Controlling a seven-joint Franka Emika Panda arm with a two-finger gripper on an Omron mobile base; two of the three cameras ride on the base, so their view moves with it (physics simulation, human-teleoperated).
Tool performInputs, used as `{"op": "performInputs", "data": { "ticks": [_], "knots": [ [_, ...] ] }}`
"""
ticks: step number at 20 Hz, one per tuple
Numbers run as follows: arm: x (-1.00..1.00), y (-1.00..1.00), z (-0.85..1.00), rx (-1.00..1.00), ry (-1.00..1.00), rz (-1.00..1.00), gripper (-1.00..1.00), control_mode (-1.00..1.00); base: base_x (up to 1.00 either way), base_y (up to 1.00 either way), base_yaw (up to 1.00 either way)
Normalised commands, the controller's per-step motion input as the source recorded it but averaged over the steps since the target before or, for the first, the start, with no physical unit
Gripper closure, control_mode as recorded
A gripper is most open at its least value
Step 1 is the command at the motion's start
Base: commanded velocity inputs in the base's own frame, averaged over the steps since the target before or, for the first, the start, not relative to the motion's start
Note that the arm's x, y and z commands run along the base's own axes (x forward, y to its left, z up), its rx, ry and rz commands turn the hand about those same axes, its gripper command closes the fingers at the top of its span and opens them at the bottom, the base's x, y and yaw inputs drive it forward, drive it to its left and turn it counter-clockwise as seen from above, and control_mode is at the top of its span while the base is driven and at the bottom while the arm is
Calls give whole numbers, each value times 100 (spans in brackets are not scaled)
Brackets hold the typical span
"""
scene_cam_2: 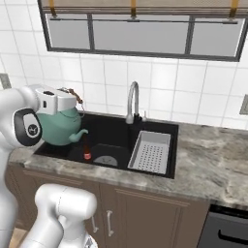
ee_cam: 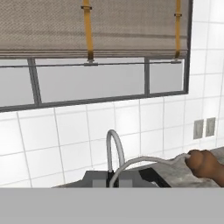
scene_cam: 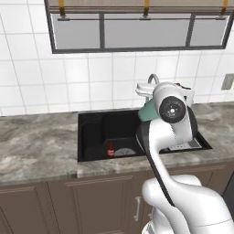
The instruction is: Open the cabinet, pick the kettle from the cabinet, and place it in the sink.
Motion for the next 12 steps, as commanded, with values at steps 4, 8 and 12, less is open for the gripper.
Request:
{"op": "performInputs", "data": {
  "ticks": [4,8,12],
  "knots": [
    [0,0,0,0,0,0,100,100,21,-16,10],
    [0,0,0,0,0,0,100,100,30,-24,0],
    [0,0,0,0,0,0,100,100,22,-23,0]
  ]
}}
